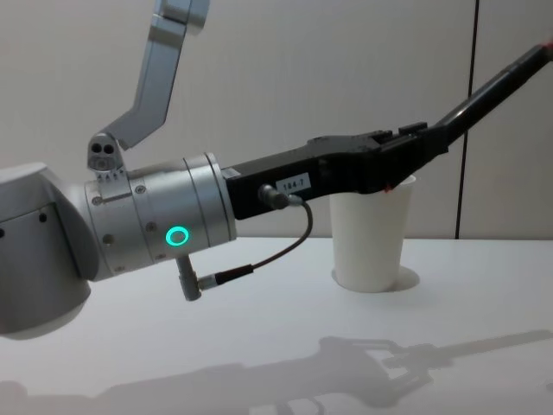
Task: Place the pen into the pen holder.
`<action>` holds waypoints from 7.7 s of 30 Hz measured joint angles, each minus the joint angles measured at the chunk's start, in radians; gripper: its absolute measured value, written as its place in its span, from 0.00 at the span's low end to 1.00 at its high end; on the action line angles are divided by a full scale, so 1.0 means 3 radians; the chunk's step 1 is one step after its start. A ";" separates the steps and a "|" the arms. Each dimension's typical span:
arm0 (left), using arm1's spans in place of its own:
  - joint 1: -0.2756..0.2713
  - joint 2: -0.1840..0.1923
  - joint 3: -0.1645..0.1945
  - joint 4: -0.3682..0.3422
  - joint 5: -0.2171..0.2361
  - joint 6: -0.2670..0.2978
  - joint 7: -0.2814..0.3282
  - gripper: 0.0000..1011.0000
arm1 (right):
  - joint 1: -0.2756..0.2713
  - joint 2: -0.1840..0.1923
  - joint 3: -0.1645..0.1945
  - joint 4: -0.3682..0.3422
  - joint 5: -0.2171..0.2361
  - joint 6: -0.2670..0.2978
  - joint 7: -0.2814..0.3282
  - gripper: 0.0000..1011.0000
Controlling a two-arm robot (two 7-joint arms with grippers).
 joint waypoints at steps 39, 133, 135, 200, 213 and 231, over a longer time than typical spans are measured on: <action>0.0000 0.0000 0.0000 0.0000 0.0000 0.0000 0.0000 0.20 | 0.0360 -0.0495 -0.0443 -0.0010 -0.0051 0.0047 -0.1121 0.99; 0.0000 0.0000 -0.0001 -0.0001 -0.0001 0.0000 0.0000 0.38 | 0.0310 -0.0547 -0.0521 -0.0159 0.0165 -0.0023 -0.1441 0.20; 0.0000 0.0000 -0.0001 0.0000 -0.0001 0.0000 0.0000 0.46 | 0.0311 -0.0547 -0.0521 -0.0159 0.0165 -0.0023 -0.1441 0.20; 0.0000 0.0000 0.0000 0.0000 0.0000 0.0000 0.0000 0.99 | 0.1337 -0.0423 -0.0844 0.0854 -0.0433 -0.0638 -0.0996 0.20; 0.0000 0.0000 0.0000 0.0000 0.0000 0.0000 0.0000 0.99 | 0.1604 -0.0392 -0.1065 0.1123 -0.0824 -0.0860 -0.0864 0.20; 0.0000 0.0000 0.0000 0.0000 0.0000 0.0000 0.0000 0.99 | 0.1860 -0.0404 -0.1389 0.1551 -0.1390 -0.1081 -0.0748 0.20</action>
